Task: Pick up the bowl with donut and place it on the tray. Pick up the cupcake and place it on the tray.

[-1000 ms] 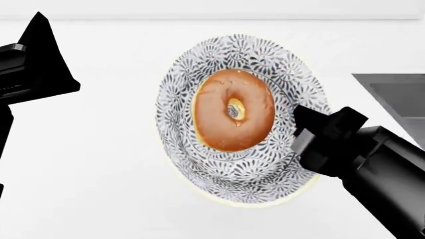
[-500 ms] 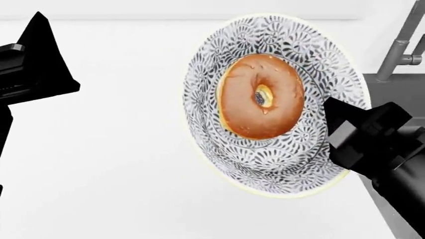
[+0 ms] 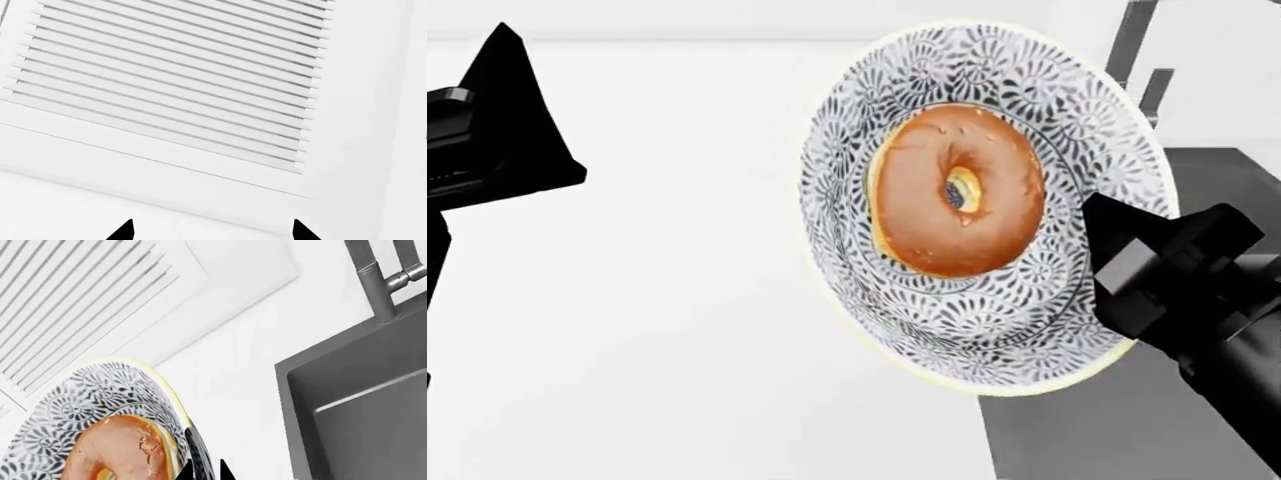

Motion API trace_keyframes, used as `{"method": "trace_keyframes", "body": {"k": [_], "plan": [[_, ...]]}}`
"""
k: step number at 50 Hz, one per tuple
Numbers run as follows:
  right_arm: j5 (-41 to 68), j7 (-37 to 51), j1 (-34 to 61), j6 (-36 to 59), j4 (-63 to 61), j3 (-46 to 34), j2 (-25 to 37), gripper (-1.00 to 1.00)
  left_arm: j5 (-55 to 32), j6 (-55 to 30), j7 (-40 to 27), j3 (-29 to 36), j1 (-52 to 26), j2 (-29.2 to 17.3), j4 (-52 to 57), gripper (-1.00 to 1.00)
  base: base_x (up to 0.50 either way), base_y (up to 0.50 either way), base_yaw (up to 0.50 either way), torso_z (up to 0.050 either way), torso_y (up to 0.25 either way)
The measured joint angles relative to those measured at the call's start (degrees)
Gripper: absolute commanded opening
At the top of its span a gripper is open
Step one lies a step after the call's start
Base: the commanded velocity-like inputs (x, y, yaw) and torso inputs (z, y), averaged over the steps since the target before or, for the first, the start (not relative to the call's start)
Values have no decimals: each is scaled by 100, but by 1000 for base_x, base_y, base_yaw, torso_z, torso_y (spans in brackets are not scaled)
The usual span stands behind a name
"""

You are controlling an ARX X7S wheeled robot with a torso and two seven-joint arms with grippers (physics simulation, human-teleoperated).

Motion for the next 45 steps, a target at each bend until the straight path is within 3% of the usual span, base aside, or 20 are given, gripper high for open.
{"method": "trace_keyframes", "body": {"k": [45], "plan": [[-19, 12, 52, -21, -1, -30, -95, -100, -6, -4, 8, -24, -7, 5, -3, 100, -1, -500, 0, 0, 0]]}}
